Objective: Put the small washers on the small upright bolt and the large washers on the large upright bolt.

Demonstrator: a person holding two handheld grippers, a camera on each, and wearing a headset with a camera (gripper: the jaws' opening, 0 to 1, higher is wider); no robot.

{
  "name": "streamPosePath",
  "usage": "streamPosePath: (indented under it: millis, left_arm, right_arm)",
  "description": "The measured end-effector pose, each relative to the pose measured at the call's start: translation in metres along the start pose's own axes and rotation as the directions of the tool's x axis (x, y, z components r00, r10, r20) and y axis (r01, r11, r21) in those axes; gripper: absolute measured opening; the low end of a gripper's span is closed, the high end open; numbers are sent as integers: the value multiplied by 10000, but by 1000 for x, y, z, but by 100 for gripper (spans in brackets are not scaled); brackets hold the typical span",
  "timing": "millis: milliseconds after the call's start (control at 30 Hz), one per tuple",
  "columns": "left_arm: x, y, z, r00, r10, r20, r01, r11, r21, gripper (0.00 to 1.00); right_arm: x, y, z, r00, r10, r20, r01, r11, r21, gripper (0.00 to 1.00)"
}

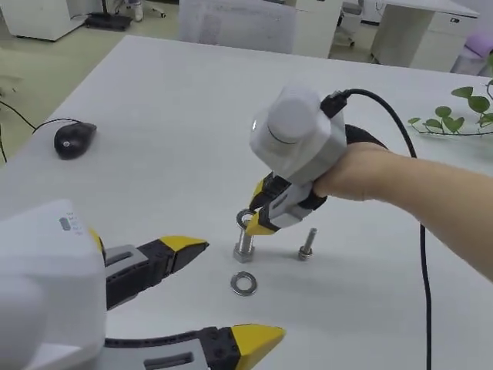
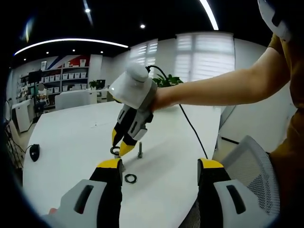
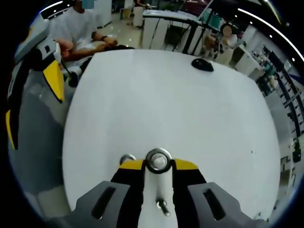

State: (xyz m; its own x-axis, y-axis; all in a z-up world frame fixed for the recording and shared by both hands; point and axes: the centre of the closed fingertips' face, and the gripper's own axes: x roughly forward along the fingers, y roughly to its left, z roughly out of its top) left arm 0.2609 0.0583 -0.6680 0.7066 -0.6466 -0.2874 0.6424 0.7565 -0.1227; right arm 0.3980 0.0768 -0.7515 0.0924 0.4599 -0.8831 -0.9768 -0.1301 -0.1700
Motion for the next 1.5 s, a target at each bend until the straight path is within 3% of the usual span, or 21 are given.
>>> streamPosePath:
  millis: [200, 633, 1033, 1233, 1500]
  left_arm:
    - [1, 1, -1, 10000, -6, 8, 6, 10000, -64, 63]
    - [1, 6, -6, 9999, 27, -105, -29, 9998, -173, 62]
    - [-3, 12, -10, 9996, 222, -175, -227, 9993, -281, 62]
    - [-3, 11, -9, 9996, 232, -176, -237, 9994, -255, 62]
    - [-4, 6, -5, 9998, 162, -137, -164, 9998, -138, 62]
  right_arm:
    - [10, 2, -7, 9996, 99, -272, -97, 9999, 83, 22]
    - [27, 4, -16, 9995, 231, -238, -232, 9997, -39, 22]
    - [40, 4, -34, 9990, 327, -309, -323, 9994, 160, 23]
    - [40, 6, -40, 9990, 302, -338, -295, 9994, 200, 24]
    - [25, 8, -51, 9994, 163, -319, -146, 9986, 506, 25]
